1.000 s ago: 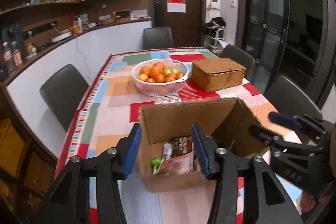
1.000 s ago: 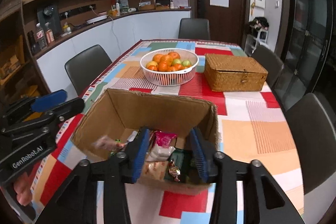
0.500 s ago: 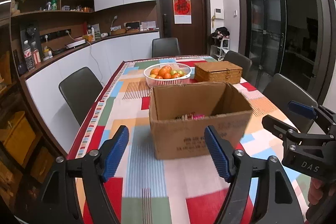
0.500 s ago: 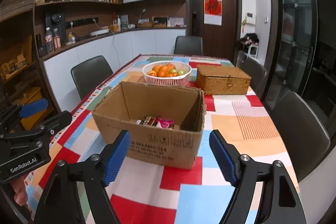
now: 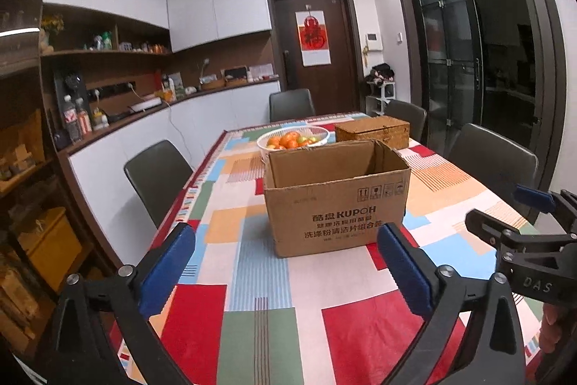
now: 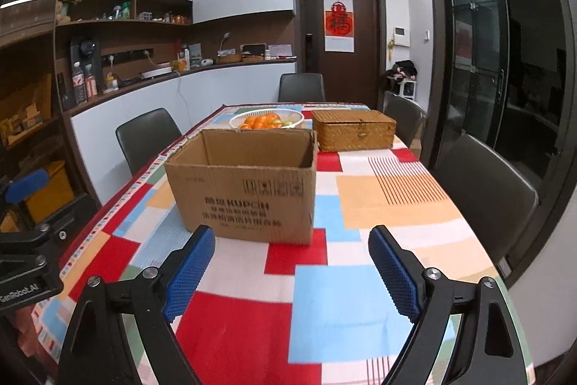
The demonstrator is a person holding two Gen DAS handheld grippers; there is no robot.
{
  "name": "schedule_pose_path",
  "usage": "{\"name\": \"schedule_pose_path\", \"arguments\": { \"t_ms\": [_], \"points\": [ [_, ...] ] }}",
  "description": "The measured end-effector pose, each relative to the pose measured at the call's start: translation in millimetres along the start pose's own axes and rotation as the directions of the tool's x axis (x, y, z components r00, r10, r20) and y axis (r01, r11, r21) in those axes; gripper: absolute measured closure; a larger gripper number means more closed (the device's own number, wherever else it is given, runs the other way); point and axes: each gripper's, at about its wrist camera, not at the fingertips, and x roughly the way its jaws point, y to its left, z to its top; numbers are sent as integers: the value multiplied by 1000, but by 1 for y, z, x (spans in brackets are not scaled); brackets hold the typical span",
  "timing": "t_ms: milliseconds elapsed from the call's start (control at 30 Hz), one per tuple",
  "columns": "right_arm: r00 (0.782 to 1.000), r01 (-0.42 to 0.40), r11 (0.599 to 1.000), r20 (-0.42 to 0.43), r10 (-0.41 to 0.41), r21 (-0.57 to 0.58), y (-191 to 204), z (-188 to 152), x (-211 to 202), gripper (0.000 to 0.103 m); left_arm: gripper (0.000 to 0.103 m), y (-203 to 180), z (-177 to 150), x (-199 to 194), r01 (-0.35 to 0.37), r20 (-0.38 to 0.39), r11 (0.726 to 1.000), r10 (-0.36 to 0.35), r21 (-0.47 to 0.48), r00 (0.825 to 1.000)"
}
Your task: Organize snacks
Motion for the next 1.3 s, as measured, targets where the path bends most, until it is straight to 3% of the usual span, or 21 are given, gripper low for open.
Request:
{"name": "schedule_pose_path", "arguments": {
  "t_ms": [367,867,1300],
  "points": [
    [999,32,999,1,-32,2,-2,-25,-16,11,0,0,-16,-7,-16,-7,1000,16,-9,1000],
    [998,54,998,24,-54,-11,1,-28,-19,11,0,4,-24,-6,-44,-11,999,44,-23,999],
    [998,54,998,20,-54,-12,2,-28,-18,11,0,4,-24,-3,-25,-10,999,25,-34,1000]
  ]
}}
